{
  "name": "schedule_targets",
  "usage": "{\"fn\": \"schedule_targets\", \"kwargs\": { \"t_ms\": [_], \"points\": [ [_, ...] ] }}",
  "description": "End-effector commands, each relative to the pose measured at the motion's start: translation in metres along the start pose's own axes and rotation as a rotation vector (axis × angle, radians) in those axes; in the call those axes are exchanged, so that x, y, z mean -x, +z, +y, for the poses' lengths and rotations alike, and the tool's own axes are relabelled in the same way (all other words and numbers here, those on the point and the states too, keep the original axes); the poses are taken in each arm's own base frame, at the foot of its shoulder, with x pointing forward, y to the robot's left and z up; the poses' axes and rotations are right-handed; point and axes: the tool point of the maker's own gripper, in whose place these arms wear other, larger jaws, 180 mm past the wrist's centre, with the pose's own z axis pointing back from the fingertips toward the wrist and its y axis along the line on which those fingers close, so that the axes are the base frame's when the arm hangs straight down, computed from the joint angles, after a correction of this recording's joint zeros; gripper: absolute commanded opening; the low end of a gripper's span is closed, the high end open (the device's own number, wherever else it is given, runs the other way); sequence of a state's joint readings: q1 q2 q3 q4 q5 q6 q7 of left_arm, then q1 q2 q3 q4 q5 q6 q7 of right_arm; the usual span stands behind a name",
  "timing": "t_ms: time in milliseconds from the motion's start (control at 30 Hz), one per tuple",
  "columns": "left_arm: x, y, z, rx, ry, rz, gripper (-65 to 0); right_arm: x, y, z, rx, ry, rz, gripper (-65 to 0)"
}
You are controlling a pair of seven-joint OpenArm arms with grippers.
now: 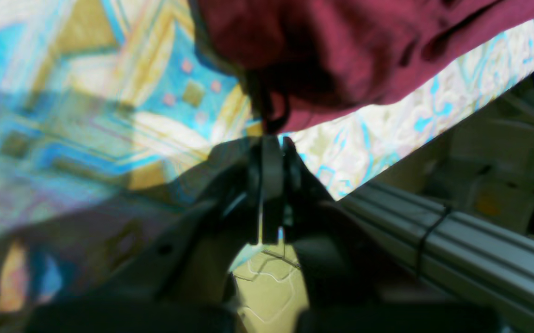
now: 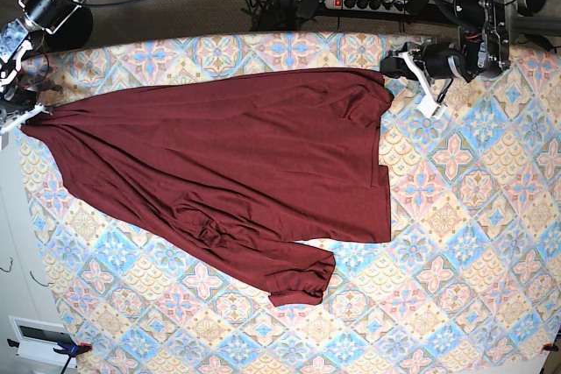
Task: Layout the t-shirt on the table in an organized manner, then fold the t-shirt properly
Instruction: 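Regrasp the shirt edge with the left gripper near the shoulder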
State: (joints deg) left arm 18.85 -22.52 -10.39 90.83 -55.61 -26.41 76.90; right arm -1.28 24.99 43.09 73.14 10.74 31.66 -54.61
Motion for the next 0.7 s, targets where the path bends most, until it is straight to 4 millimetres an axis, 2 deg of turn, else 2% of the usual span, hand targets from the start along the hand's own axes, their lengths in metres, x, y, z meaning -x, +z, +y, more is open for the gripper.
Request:
{"fn": "schedule_targets", "kwargs": {
  "t_ms": [0, 67, 233, 333, 400, 533, 667],
  "points": [
    [-0.003, 0.001, -0.002, 0.003, -0.010, -0.004, -59.6, -0.023, 0.009, -0.012, 0.027, 0.013, -0.061, -64.8],
    [-0.003, -0.001, -0.007, 0.030, 0.009, -0.017, -53.1, -0.023, 0.009, -0.012, 0.027, 0.013, -0.061, -64.8],
    [-0.004, 0.000, -0.021, 0.112, 0.039, -0.028, -29.6, -0.022, 0.009, -0.012, 0.026, 0.015, -0.060, -64.8],
    [-0.007, 0.000, -0.026, 0.134, 0.042, -0.039, -19.6, -0.022, 0.009, -0.012, 0.026, 0.015, -0.058, -64.8],
    [-0.009, -0.001, -0.027, 0.137, 0.041, -0.043, -16.5, -0.022, 0.009, -0.012, 0.026, 0.015, -0.058, -64.8],
    [-0.009, -0.009, -0.035, 0.162, 0.061, -0.057, -18.1, -0.022, 0.009, -0.012, 0.025, 0.014, -0.059, -64.8],
    [-0.006, -0.026, -0.031, 0.195, 0.148, -0.052, -20.5, -0.022, 0.009, -0.012, 0.024, 0.014, -0.060, -64.8]
  ]
}}
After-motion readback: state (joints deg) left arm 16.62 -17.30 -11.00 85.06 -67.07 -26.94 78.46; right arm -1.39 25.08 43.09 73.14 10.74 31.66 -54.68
